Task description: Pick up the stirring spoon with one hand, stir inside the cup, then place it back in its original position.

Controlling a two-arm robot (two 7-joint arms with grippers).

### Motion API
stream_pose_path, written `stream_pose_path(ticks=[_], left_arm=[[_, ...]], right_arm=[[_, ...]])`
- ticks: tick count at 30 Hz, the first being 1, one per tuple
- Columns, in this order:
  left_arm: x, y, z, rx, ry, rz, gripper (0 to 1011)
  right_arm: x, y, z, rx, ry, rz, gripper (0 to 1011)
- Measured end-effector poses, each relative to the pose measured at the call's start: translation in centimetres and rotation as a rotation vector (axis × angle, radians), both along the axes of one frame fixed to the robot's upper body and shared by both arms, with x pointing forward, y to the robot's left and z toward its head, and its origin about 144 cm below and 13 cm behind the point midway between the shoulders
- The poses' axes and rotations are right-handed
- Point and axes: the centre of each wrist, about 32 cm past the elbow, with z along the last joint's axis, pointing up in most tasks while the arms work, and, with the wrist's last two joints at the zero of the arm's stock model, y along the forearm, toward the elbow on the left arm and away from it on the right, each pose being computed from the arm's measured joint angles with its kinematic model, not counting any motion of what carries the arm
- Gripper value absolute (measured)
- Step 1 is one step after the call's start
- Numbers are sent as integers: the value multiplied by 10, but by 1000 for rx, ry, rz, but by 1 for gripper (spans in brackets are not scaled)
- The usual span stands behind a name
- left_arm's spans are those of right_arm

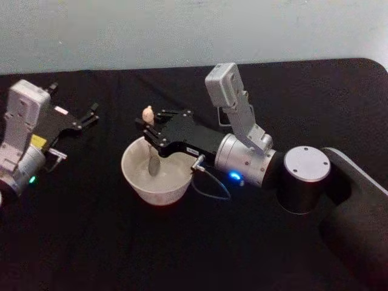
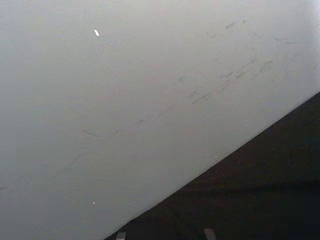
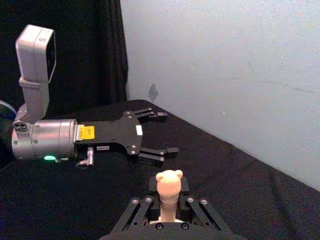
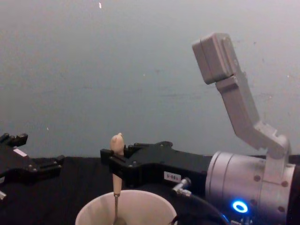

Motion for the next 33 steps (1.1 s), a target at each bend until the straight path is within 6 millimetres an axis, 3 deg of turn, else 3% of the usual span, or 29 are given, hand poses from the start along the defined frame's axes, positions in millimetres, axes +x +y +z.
stream_pose_path(ticks=[15, 33], left_arm=[[0, 0, 0, 0, 0, 0, 1001], [0, 0, 0, 0, 0, 0, 1001]], right_arm=[[1, -8, -1, -13, 2, -32, 214], [-13, -29, 7, -7, 7, -26, 214]])
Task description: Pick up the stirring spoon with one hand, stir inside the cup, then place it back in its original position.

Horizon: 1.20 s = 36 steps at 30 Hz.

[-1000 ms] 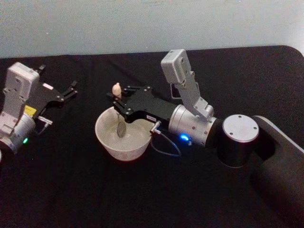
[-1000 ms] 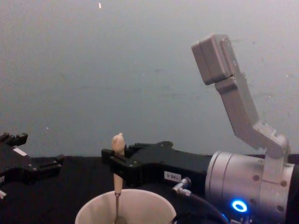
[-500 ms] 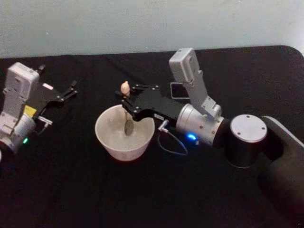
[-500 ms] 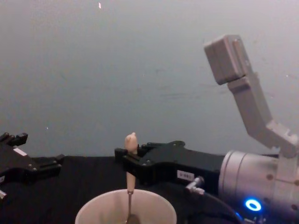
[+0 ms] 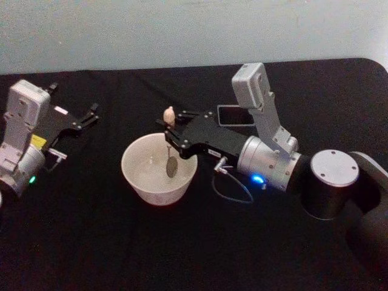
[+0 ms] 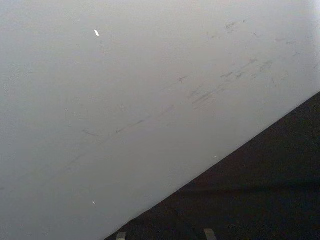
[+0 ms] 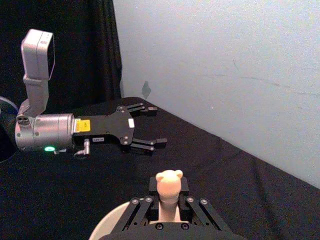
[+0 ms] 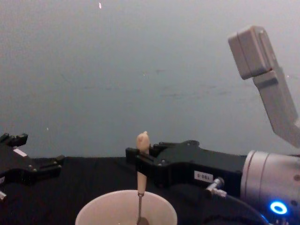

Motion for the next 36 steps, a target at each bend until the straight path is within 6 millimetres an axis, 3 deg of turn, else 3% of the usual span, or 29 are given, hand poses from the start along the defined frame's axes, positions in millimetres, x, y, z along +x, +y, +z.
stream_pose_path(ticks=[17, 36], left_arm=[[0, 0, 0, 0, 0, 0, 1001], [0, 0, 0, 0, 0, 0, 1001]], right_arm=[[-13, 4, 0, 1, 13, 62, 214], [5, 26, -4, 4, 11, 20, 213]])
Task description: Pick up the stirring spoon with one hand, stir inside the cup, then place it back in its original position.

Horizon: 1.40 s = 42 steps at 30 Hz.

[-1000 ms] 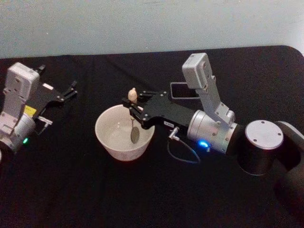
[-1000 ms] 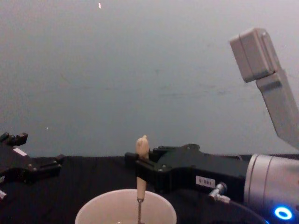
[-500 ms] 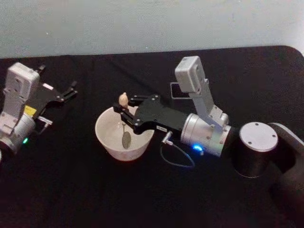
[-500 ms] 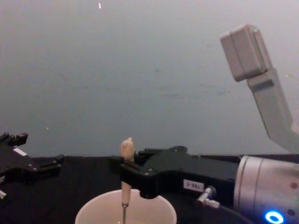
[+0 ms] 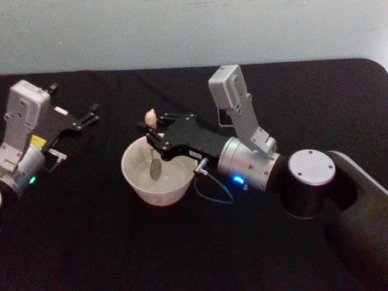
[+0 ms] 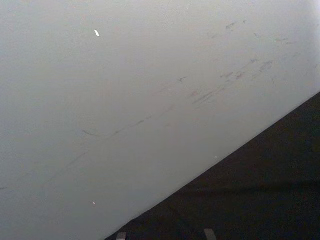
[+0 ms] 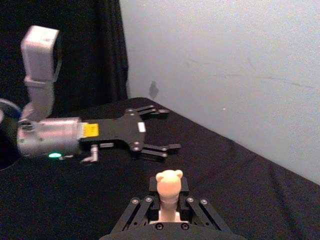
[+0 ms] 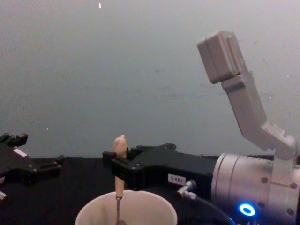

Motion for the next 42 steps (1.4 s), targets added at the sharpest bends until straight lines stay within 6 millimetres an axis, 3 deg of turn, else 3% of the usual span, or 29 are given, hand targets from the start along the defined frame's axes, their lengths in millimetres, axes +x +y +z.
stream_pose_path(ticks=[19, 42], left_arm=[[0, 0, 0, 0, 0, 0, 1001], [0, 0, 0, 0, 0, 0, 1001]], right_arm=[[8, -7, -1, -2, 6, -65, 214], [-11, -32, 5, 0, 28, -41, 214]])
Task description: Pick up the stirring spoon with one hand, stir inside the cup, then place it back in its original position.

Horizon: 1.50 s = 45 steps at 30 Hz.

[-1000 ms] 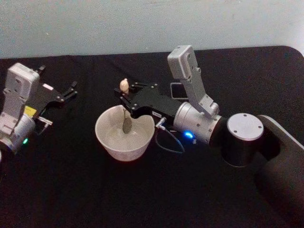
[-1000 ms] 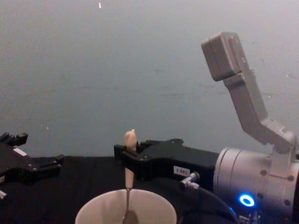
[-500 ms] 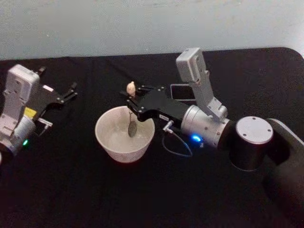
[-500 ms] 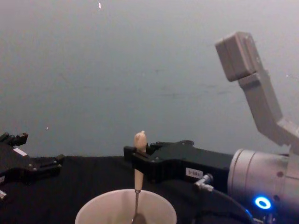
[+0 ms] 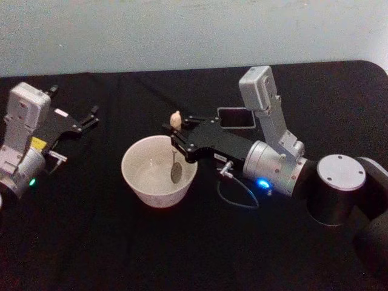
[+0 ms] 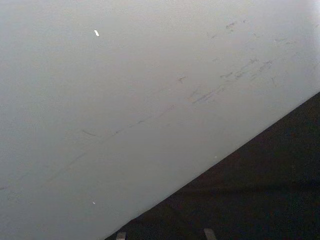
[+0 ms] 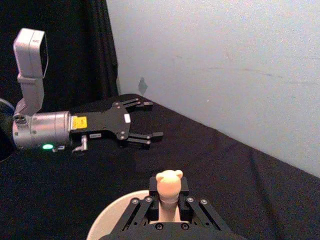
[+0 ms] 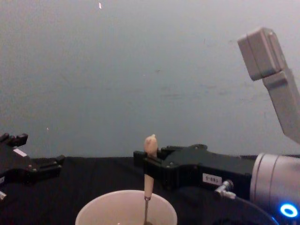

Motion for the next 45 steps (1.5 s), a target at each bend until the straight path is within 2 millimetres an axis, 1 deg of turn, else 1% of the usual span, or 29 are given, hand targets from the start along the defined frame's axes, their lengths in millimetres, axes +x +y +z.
stream_pose_path(ticks=[7, 13, 20, 34, 45], left_arm=[[0, 0, 0, 0, 0, 0, 1001], [0, 0, 0, 0, 0, 0, 1001], [0, 0, 0, 0, 0, 0, 1001], [0, 0, 0, 0, 0, 0, 1001], [0, 0, 0, 0, 0, 0, 1001]], right_arm=[[-5, 0, 0, -6, 10, 22, 214], [-9, 6, 0, 1, 17, 54, 214], [-8, 14, 0, 8, 15, 75, 214], [8, 32, -2, 10, -8, 42, 214], [17, 30, -5, 0, -12, -16, 214]])
